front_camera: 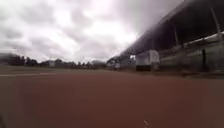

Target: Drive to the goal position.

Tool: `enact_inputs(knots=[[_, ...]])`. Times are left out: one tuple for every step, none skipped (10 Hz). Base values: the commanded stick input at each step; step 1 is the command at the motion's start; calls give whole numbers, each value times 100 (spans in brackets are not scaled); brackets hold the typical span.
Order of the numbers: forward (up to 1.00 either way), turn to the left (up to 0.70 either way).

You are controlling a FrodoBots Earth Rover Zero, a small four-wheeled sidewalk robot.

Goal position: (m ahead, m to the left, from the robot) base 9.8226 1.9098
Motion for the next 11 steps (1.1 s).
enact_inputs(knots=[[70, 0], [70, 0], [70, 0], [70, 0], [70, 0], [70, 0], [70, 0], [70, 0], [70, 0], [70, 0], [70, 0]])
